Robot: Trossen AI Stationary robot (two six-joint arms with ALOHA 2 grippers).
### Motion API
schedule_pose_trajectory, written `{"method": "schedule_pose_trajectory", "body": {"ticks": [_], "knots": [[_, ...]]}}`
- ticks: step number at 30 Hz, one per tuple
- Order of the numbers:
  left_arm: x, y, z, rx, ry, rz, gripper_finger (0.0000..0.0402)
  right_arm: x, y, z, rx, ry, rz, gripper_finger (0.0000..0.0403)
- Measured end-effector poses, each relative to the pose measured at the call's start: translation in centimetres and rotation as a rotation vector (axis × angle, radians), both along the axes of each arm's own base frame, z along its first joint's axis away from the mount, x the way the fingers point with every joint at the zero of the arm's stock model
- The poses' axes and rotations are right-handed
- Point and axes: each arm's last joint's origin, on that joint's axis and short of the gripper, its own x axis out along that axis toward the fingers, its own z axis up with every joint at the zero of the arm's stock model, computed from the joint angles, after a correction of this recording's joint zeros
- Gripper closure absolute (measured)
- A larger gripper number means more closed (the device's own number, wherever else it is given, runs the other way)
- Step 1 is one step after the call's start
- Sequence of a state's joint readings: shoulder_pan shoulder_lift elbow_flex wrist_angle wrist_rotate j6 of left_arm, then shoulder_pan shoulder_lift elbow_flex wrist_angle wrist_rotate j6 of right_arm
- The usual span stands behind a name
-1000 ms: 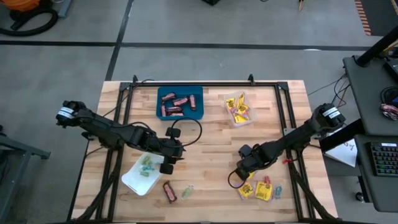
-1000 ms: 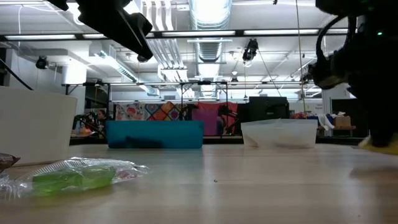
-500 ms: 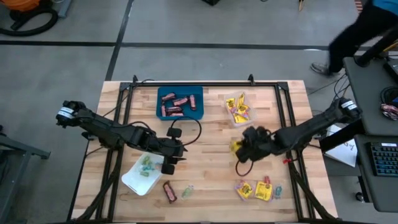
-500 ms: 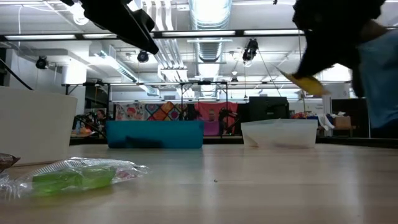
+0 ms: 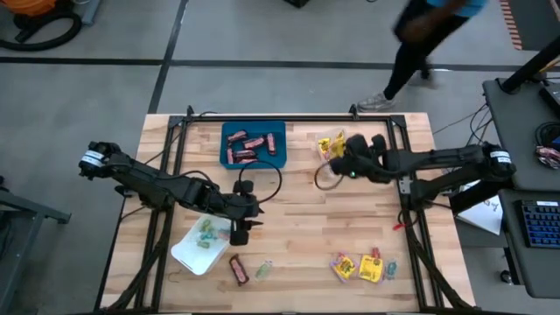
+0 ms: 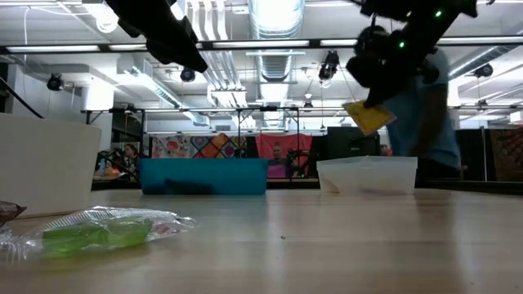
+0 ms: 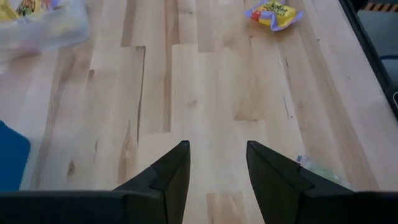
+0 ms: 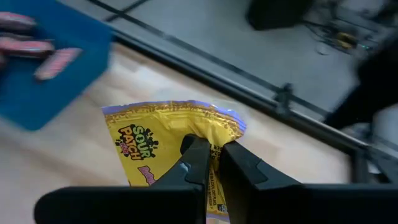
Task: Sort candy
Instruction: Put the yellow candy into the transparent bin, then put the green gummy into the white bin
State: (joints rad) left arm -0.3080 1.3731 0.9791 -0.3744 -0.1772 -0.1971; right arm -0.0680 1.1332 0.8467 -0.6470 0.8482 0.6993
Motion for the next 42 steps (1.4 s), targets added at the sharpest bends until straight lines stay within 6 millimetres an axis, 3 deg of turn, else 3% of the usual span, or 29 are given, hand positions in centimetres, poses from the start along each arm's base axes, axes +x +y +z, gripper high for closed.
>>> {"method": "schedule_pose_trajectory", "body": {"ticks": [6, 12, 27, 32, 42], "knots": [[-0.1, 0.0, -0.4, -0.026, 0.012, 0.028, 0.0260, 0.0, -3.1, -0.9, 0.001, 0.061, -0.115, 0.0381], [-0.3, 0.1, -1.4, -0.054, 0.012, 0.051, 0.0260, 0.8, -4.4, -2.3, 0.008, 0.122, -0.139, 0.0378], [-0.7, -0.3, -2.0, -0.100, 0.043, 0.085, 0.0260, 2.2, -4.7, -4.1, 0.012, 0.172, -0.115, 0.0289], [-0.7, -0.4, -2.0, -0.105, 0.045, 0.087, 0.0260, 2.0, -4.7, -3.7, 0.013, 0.152, -0.111, 0.0261], [-0.8, -1.1, -1.8, -0.242, 0.041, 0.143, 0.0260, 1.4, -3.6, -1.8, 0.154, 0.046, 0.041, 0.0259]]}}
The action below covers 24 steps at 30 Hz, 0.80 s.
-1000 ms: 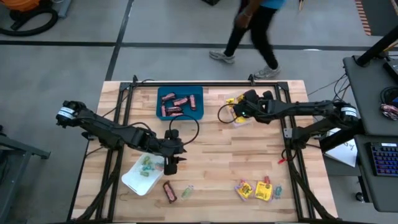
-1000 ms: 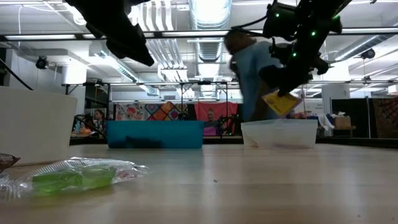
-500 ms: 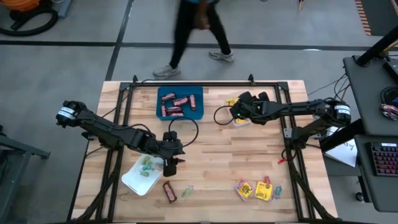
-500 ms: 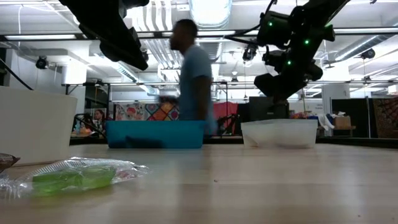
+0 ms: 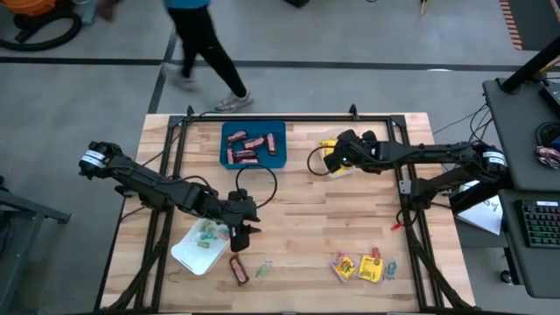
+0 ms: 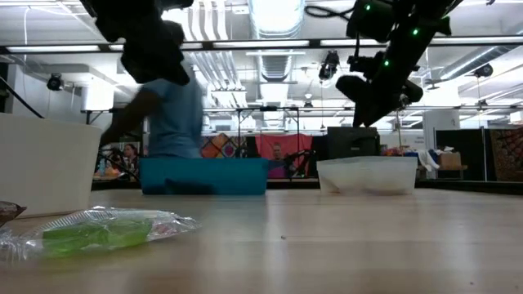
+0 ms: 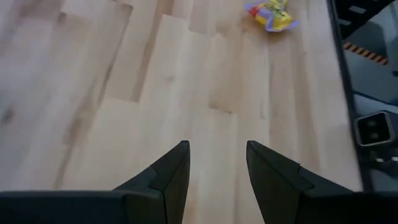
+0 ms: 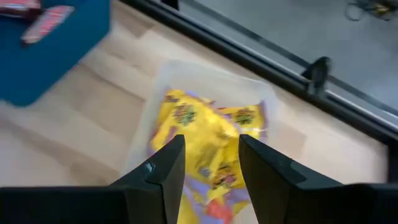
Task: Sort candy
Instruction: Put the green gummy into the white bin
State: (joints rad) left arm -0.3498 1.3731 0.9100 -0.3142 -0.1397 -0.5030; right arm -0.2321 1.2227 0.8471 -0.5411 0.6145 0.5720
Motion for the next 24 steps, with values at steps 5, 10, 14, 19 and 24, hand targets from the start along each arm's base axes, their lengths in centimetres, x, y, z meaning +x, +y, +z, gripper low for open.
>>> {"method": "schedule_pose_trajectory", "body": {"ticks": [5, 10, 14, 19, 24], "knots": [[-0.2, -0.8, -0.1, -0.048, 0.009, 0.027, 0.0260, 0.1, 1.3, 0.5, 0.026, -0.032, 0.071, 0.0262], [1.1, -1.9, -1.4, -0.058, 0.018, 0.047, 0.0260, 0.3, 2.3, 0.7, 0.027, -0.042, 0.112, 0.0263], [2.3, -3.0, -2.5, -0.032, 0.083, 0.036, 0.0260, 0.4, 2.8, 0.7, 0.027, -0.042, 0.133, 0.0262], [3.3, -4.9, -3.3, 0.052, 0.153, -0.096, 0.0260, 0.4, 3.3, 0.6, 0.025, -0.034, 0.158, 0.0266], [3.5, -7.2, -4.0, 0.088, 0.179, -0.189, 0.0260, 0.5, 3.7, 0.6, 0.022, -0.024, 0.183, 0.0261]]}}
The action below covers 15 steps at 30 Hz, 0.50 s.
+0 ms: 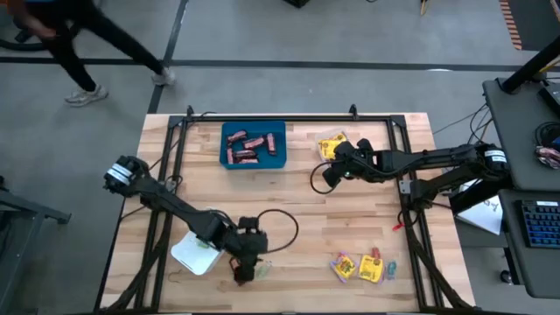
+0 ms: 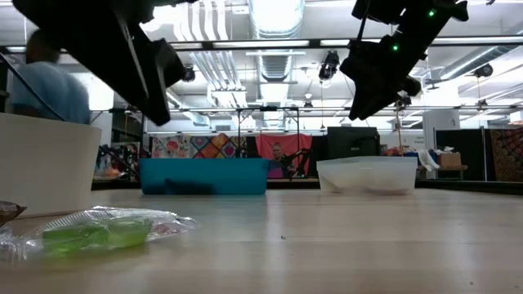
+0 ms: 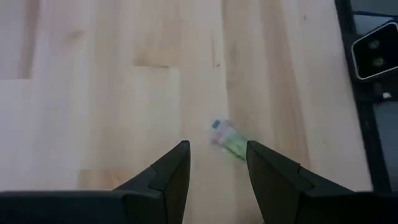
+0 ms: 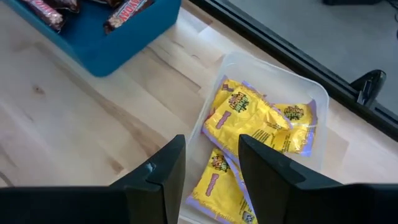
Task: Sort candy
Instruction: Put the green gummy into the white bin
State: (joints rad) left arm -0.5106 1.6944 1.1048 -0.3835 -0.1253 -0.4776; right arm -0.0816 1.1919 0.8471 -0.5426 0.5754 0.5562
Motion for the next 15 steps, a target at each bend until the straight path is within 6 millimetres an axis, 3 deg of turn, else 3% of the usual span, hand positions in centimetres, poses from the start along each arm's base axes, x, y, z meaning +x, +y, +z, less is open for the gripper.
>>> {"method": "schedule_pose_trajectory", "body": {"ticks": [9, 15], "knots": [[1.3, -2.6, -1.9, -0.035, 0.074, 0.020, 0.0260, 0.1, 0.5, 0.0, -0.004, 0.005, 0.026, 0.0264], [1.7, -3.6, -1.5, -0.007, 0.150, 0.030, 0.0260, 0.1, 0.6, 0.0, -0.006, 0.007, 0.035, 0.0259]]}}
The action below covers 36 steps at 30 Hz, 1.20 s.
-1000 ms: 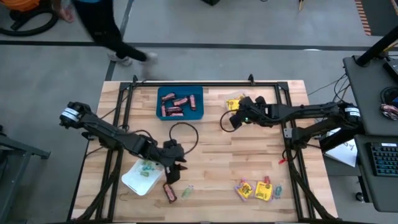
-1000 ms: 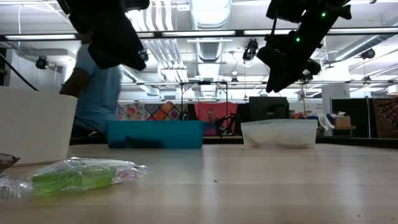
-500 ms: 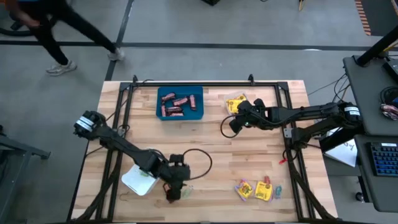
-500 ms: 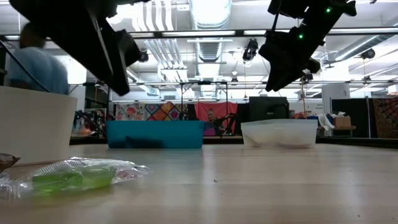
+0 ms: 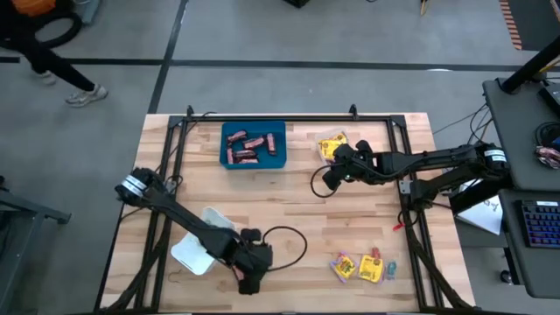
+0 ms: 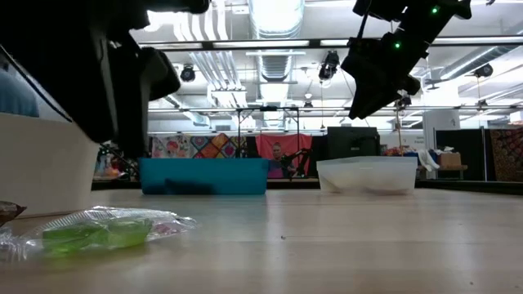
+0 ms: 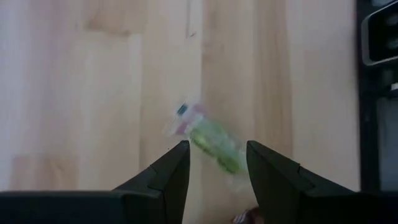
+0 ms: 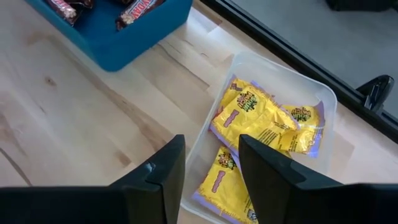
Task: Sort candy
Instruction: Put the green gummy into the white bin
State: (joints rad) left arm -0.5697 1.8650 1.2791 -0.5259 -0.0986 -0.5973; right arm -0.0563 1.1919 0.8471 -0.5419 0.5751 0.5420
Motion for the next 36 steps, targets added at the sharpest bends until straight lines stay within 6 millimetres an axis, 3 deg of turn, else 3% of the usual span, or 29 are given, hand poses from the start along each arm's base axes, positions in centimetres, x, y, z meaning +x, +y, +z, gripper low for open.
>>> {"method": "schedule_pose_trajectory", "body": {"ticks": [5, 13, 17, 29, 36], "knots": [[0.5, -0.4, -0.4, 0.019, 0.052, -0.001, 0.0236, 0.0, 0.0, 0.0, 0.001, 0.002, 0.005, 0.0258], [2.0, -1.4, -1.6, 0.021, 0.070, -0.004, 0.0144, 0.1, 0.8, 0.0, 0.006, 0.003, 0.037, 0.0255], [2.1, -1.5, -2.9, 0.038, 0.117, 0.019, 0.0131, 0.1, 1.2, 0.0, 0.010, -0.002, 0.049, 0.0256], [1.9, -1.2, -3.7, 0.051, 0.132, 0.060, 0.0185, 0.2, 1.9, 0.0, 0.017, -0.010, 0.067, 0.0258], [1.9, -1.1, -3.8, 0.063, 0.123, 0.031, 0.0263, 0.2, 1.9, 0.0, 0.017, -0.010, 0.067, 0.0255]]}}
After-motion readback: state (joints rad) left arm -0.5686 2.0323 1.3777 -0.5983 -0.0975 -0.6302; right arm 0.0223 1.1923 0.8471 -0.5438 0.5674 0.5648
